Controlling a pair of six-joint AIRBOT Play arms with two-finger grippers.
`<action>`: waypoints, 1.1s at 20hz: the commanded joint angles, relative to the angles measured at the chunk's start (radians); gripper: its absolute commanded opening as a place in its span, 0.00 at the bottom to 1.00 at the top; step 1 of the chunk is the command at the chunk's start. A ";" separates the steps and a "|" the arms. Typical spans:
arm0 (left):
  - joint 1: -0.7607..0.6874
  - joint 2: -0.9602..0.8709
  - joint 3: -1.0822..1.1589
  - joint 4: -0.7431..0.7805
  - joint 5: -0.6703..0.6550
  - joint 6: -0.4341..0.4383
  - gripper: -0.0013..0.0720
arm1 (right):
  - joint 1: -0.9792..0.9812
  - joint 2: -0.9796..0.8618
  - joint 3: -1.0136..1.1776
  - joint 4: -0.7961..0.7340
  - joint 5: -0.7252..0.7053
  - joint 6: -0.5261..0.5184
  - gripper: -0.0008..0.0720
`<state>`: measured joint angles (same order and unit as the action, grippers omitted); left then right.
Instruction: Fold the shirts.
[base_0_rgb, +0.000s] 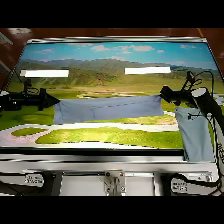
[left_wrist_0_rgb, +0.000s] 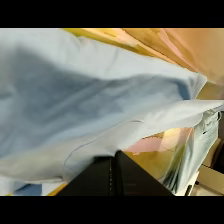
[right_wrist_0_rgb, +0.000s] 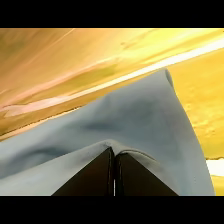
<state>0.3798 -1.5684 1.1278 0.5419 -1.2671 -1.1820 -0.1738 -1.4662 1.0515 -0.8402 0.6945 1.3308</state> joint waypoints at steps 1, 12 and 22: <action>0.001 -0.084 0.023 -0.024 0.002 0.001 0.06 | 0.019 -0.045 0.033 -0.066 0.002 0.000 0.09; 0.002 -0.113 0.024 -0.038 0.033 0.071 0.08 | 0.081 -0.077 0.033 -0.370 -0.003 0.164 0.23; 0.002 -0.088 0.237 -0.045 -0.149 0.069 0.74 | -0.119 -0.123 0.071 -0.102 0.176 0.134 0.92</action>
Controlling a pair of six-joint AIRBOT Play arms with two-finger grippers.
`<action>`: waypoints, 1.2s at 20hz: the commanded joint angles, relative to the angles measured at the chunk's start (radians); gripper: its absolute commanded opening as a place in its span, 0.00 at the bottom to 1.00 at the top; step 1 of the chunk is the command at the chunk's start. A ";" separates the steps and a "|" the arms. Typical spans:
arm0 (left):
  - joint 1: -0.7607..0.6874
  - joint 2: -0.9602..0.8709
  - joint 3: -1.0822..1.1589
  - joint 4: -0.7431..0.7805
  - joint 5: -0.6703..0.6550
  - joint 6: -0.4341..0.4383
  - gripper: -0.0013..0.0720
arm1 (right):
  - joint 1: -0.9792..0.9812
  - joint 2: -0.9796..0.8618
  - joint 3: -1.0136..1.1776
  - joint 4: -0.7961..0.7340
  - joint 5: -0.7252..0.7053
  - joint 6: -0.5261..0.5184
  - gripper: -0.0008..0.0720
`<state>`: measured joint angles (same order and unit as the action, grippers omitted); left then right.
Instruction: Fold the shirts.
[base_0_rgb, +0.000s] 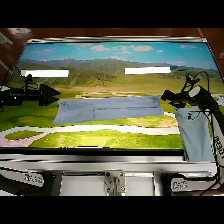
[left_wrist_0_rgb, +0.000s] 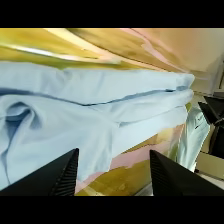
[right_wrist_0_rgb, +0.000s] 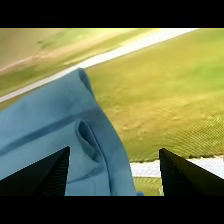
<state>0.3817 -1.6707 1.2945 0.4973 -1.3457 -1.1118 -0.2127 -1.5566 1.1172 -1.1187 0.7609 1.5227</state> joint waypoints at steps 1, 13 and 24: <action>0.000 0.028 0.086 -0.001 -0.087 -0.005 0.74 | -0.101 -0.051 0.006 0.248 0.139 -0.119 0.92; -0.003 0.143 0.104 -0.058 -0.132 -0.010 0.73 | -0.034 -0.167 0.007 0.333 0.176 -0.229 0.65; -0.256 0.111 0.060 -0.076 0.062 0.062 0.06 | -0.027 0.033 0.133 0.396 0.409 -0.315 0.09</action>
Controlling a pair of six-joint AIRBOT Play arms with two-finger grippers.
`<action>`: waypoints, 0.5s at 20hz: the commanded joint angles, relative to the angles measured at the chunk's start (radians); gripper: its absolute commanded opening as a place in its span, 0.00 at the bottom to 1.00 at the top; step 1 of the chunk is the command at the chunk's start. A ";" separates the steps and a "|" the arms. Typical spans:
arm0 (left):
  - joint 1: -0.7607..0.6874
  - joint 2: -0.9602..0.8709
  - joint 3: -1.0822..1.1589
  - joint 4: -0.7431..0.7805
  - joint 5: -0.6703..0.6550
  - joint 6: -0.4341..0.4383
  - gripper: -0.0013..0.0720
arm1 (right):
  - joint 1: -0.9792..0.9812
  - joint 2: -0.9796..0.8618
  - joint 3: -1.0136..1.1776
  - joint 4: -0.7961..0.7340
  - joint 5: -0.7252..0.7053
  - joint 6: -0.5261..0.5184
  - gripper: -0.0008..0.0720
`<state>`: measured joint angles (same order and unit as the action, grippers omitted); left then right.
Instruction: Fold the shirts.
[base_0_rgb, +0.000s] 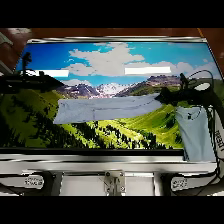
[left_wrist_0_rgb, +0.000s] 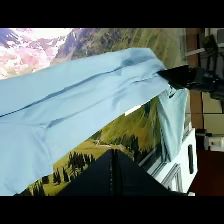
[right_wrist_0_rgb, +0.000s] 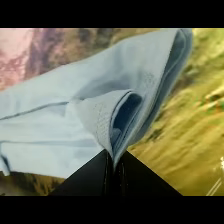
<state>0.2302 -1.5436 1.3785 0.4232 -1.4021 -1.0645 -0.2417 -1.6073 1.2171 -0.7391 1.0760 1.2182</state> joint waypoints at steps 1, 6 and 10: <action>-0.167 -0.032 -0.038 -0.002 0.173 0.012 0.06 | 0.002 0.129 0.036 0.018 0.104 0.001 0.09; -0.484 -0.146 -0.087 -0.011 0.378 0.012 0.06 | 0.000 0.341 0.036 0.016 0.157 0.084 0.09; -0.688 -0.251 -0.087 -0.184 0.560 0.013 0.06 | 0.000 0.464 0.036 0.018 0.219 0.144 0.09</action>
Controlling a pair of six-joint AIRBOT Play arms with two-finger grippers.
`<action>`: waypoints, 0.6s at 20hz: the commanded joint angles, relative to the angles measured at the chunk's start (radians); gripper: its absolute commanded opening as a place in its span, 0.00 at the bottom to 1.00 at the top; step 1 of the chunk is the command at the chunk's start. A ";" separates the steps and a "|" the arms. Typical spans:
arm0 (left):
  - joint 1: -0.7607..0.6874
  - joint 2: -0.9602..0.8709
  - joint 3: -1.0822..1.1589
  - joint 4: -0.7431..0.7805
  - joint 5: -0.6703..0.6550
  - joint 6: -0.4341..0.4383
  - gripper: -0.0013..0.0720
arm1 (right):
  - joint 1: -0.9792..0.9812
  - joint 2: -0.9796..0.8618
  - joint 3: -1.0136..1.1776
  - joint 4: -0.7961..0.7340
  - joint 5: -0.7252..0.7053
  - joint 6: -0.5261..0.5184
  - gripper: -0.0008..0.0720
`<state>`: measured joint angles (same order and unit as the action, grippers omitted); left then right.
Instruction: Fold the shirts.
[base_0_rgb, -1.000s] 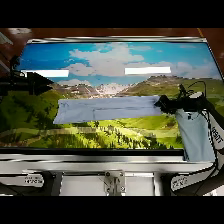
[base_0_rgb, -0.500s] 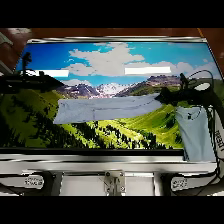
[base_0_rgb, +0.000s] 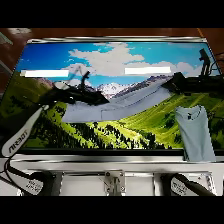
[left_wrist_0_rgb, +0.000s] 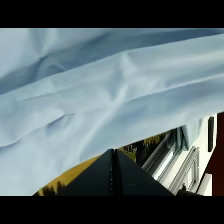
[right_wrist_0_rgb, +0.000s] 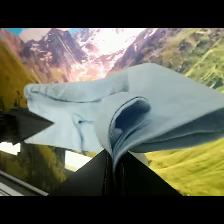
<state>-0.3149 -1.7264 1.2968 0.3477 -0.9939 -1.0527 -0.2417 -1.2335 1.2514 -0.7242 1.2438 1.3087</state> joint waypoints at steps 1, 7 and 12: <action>-0.179 -0.085 -0.005 -0.154 0.192 0.001 0.06 | 0.000 0.124 0.002 0.003 0.059 0.066 0.09; -0.344 -0.156 0.019 -0.391 0.374 0.001 0.06 | 0.000 0.272 0.002 0.018 0.059 0.139 0.09; -0.179 -0.105 0.050 -0.399 0.268 0.095 0.06 | 0.013 0.283 0.001 -0.003 0.088 0.155 0.09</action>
<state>-0.5774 -1.8637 1.3346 -0.0193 -0.6685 -1.0214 -0.2375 -0.9653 1.2518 -0.7105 1.3193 1.4479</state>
